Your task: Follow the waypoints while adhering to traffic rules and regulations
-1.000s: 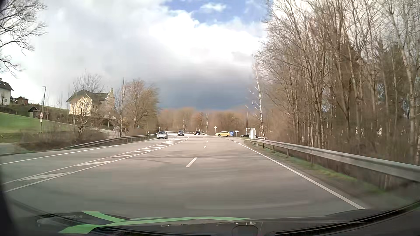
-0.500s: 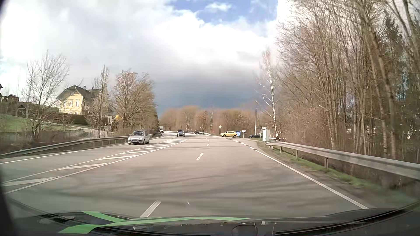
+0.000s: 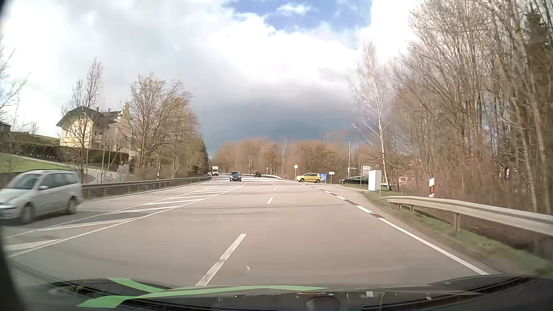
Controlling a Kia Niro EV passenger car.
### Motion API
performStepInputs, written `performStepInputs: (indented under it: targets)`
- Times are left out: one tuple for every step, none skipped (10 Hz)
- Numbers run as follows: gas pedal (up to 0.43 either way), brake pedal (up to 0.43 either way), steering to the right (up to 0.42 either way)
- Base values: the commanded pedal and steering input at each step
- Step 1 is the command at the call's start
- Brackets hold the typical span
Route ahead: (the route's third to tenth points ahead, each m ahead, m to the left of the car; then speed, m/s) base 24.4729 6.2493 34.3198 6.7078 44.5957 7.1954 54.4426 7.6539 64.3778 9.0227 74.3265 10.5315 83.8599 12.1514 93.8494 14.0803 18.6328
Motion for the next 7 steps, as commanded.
performStepInputs:
  targets:
    - [0.177,0.000,-0.010]
    - [0.177,0.000,-0.012]
    - [0.177,0.000,-0.013]
    - [0.177,0.000,-0.013]
    - [0.177,0.000,-0.012]
    - [0.177,0.000,-0.012]
    - [0.177,0.000,-0.013]
